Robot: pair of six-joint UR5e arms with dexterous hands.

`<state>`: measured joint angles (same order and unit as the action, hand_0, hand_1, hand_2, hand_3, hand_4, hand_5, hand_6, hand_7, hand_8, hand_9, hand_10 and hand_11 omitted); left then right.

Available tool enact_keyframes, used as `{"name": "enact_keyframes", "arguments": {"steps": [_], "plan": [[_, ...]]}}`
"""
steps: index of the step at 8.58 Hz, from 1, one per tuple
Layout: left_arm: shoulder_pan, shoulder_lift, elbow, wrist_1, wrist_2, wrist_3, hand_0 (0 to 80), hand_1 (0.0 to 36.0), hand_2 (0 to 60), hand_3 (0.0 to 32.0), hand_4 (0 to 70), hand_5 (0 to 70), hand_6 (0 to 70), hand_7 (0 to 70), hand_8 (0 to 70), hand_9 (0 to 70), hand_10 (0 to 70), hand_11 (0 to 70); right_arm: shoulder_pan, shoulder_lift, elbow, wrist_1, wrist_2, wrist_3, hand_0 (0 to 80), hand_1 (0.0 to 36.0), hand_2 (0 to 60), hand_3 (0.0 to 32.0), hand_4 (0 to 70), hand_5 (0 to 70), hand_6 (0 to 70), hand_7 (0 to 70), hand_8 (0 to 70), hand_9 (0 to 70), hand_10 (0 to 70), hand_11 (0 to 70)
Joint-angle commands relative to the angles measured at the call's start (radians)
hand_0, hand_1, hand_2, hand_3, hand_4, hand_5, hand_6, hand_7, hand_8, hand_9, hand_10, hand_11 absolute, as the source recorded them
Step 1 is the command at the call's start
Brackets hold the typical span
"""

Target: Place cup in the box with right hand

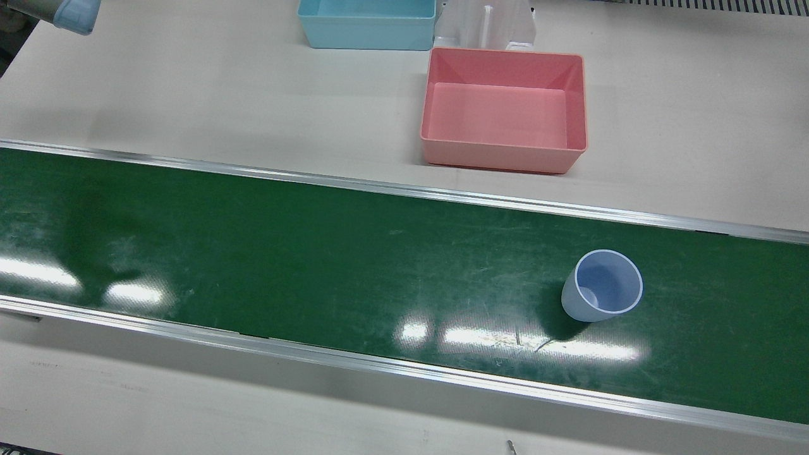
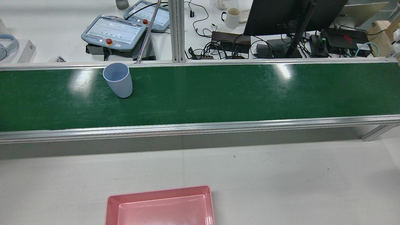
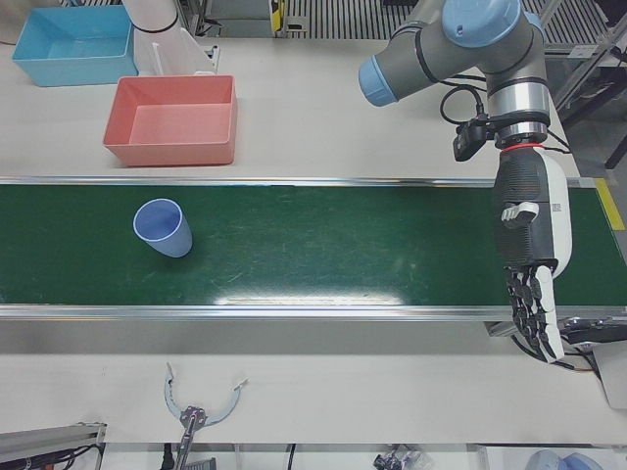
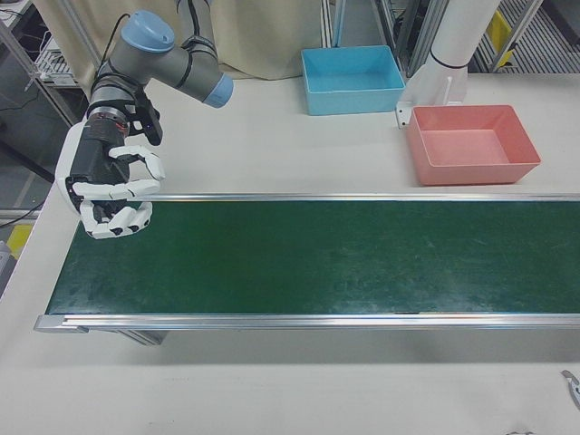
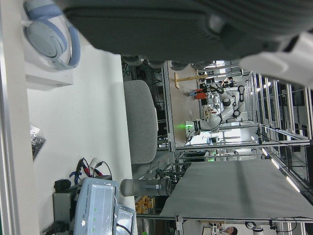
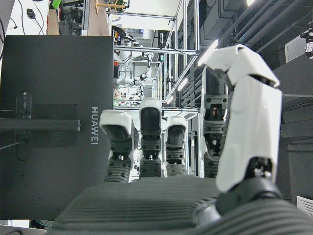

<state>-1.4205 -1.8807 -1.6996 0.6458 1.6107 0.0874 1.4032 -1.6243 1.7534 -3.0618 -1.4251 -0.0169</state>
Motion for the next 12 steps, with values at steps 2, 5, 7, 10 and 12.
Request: {"name": "enact_keyframes", "arguments": {"steps": [2,5,7,10,12], "plan": [[0.0,0.0,0.002,0.0,0.0,0.0,0.0,0.0,0.0,0.0,0.0,0.0,0.0,0.0,0.0,0.0,0.0,0.0,-0.001,0.0,0.0,0.0,0.0,0.0,57.1,24.2,34.1,0.0,63.0,12.7,22.6,70.0,39.7,57.3,47.2,67.1],[0.0,0.0,0.002,0.0,0.0,0.0,0.0,0.0,0.0,0.0,0.0,0.0,0.0,0.0,0.0,0.0,0.0,0.0,0.0,0.003,0.0,0.0,0.0,-0.001,57.5,24.4,34.6,0.0,64.4,12.8,23.0,70.0,40.3,58.3,47.7,67.9],[0.0,0.0,0.0,0.0,0.0,0.0,0.0,0.0,0.0,0.0,0.0,0.0,0.0,0.0,0.0,0.0,0.0,0.0,0.0,0.0,0.0,0.0,0.0,0.0,57.4,24.4,34.2,0.0,63.0,12.8,22.7,70.0,39.8,57.5,47.3,67.2],[0.0,0.0,0.0,0.0,0.0,0.0,0.0,0.0,0.0,0.0,0.0,0.0,0.0,0.0,0.0,0.0,0.0,0.0,0.0,0.0,0.001,0.0,0.0,0.0,57.3,24.4,34.4,0.0,63.7,12.8,22.8,70.0,40.0,57.9,47.4,67.4],[0.0,0.0,0.0,0.0,0.0,0.0,0.0,0.0,0.0,0.0,0.0,0.0,0.0,0.0,0.0,0.0,0.0,0.0,0.0,0.001,0.0,0.0,0.0,-0.001,57.5,24.5,34.6,0.0,64.0,12.8,23.0,70.0,40.3,58.2,47.5,67.6]]}}
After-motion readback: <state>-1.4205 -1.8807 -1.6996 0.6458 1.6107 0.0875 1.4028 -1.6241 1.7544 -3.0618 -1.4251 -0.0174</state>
